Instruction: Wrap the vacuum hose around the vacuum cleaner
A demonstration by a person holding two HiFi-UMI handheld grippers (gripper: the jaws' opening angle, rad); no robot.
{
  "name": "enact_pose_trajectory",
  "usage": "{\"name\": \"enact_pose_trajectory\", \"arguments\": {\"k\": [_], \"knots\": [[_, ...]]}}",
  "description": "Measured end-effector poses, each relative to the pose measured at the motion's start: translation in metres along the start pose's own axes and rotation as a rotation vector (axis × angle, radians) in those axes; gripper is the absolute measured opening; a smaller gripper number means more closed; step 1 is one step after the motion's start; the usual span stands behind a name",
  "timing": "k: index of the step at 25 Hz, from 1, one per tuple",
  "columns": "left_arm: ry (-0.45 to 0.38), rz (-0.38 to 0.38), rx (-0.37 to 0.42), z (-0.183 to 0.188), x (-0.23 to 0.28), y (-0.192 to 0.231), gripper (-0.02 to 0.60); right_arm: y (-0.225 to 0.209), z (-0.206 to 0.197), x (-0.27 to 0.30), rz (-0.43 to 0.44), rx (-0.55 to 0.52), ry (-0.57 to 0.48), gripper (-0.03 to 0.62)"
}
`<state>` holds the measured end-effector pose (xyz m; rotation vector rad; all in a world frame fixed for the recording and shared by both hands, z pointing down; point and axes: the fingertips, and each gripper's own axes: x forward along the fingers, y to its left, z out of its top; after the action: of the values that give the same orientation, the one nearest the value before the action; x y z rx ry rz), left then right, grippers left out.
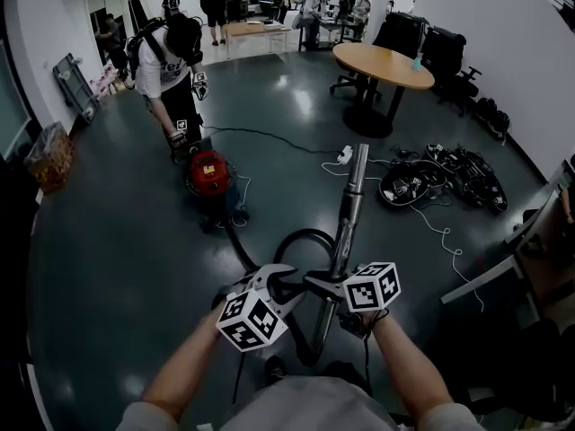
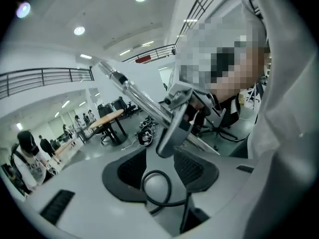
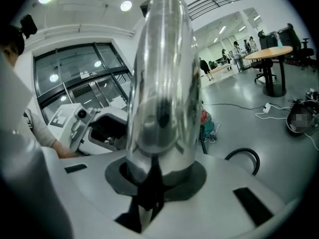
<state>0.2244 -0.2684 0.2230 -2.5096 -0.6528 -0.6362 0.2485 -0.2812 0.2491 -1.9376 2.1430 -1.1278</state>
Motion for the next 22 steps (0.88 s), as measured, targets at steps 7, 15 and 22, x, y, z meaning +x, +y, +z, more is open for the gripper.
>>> {"name": "enact_pose_trajectory", "arguments": {"k": [7,15,22], "knots": [[-0.028,0.106,0.153,0.016,-0.012,0.045,0.177,0.003,-0.012,0.036,0.052,-0.052,0.172,0.072],[0.079,0.253,0.245,0.024,-0.031,0.084,0.178,0.008,-0.017,0.064,0.167,-0.179,0.377,0.072],[0.236,0.375,0.266,0.020,-0.052,0.095,0.178,0.011,-0.036,0.073,0.316,-0.334,0.617,0.072]]}}
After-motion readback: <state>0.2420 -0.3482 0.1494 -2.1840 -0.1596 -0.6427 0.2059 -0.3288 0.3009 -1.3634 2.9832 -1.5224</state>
